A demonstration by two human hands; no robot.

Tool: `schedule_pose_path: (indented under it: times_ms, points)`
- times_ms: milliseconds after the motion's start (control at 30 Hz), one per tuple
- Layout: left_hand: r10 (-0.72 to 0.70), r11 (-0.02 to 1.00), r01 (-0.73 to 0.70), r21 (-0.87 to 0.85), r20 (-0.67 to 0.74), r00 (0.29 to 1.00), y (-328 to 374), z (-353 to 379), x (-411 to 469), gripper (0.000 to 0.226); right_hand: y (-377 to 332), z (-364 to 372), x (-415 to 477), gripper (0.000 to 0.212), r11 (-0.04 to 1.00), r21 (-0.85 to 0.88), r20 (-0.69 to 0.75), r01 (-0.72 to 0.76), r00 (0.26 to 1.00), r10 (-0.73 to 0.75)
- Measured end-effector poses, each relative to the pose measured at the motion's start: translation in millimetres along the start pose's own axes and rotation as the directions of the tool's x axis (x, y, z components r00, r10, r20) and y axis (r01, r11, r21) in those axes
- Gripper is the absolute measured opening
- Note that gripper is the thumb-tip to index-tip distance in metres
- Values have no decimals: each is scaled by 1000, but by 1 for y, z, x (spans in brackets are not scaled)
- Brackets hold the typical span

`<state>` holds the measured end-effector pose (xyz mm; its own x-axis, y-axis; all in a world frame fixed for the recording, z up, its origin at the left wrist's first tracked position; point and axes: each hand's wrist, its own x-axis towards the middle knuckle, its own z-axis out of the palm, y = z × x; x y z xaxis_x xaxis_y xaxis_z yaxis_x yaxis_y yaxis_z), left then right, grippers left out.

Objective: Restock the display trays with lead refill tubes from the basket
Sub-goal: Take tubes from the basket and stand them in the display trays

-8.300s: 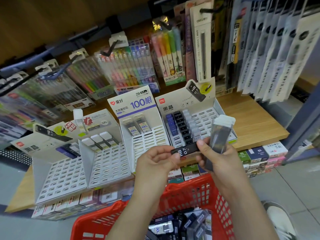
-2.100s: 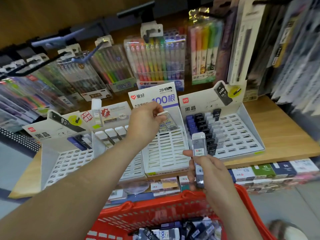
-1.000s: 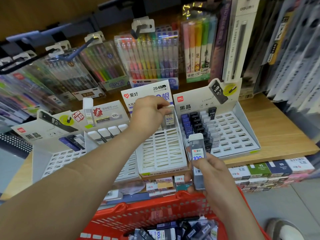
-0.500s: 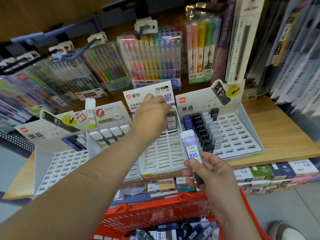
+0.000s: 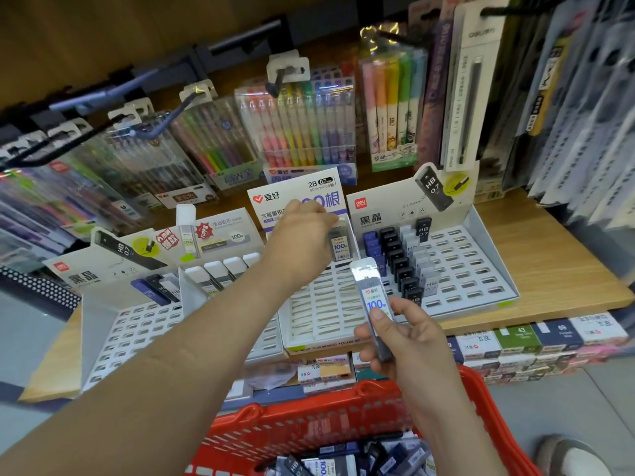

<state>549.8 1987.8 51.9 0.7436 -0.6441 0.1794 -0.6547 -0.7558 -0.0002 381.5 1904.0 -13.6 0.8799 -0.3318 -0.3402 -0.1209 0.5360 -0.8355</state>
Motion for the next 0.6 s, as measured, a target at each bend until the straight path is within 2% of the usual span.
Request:
schedule_pose_path:
  times_ms: [67,100,167,200,233,300,367,467,600]
  points:
    - [-111,955,111,-275,16,994,6,-4,-10,34,-1,3,0,21,1000,-7,-5,8,1000,-8]
    - [-167,869,184,-460,78,983,11,-8,-18,30,-2,4,0,20,1000,-11,-4,8,1000,-8]
    - [-156,596,320,-737,284,946,18,-11,-35,23,-2,3,1,19,999,-33,8,10,1000,-9]
    - [-125,510,370,-777,358,925,19,-11,-43,22,0,3,2,20,999,-53,20,12,1000,-11]
    - [-107,466,398,-790,396,912,19,-10,-51,23,1,3,2,21,996,-84,28,20,999,-17]
    - [-135,434,411,-802,393,909,14,-10,-60,18,6,3,5,15,979,-192,10,71,997,-71]
    - [-244,409,410,-815,336,910,4,-12,-62,11,12,3,9,12,915,-376,-58,144,982,-179]
    - [-370,421,351,-837,194,908,-14,-20,-56,20,17,2,11,30,698,-698,-103,161,942,-320]
    - [-407,593,273,-757,11,914,-27,-17,-41,26,22,5,8,47,385,-904,34,185,930,-366]
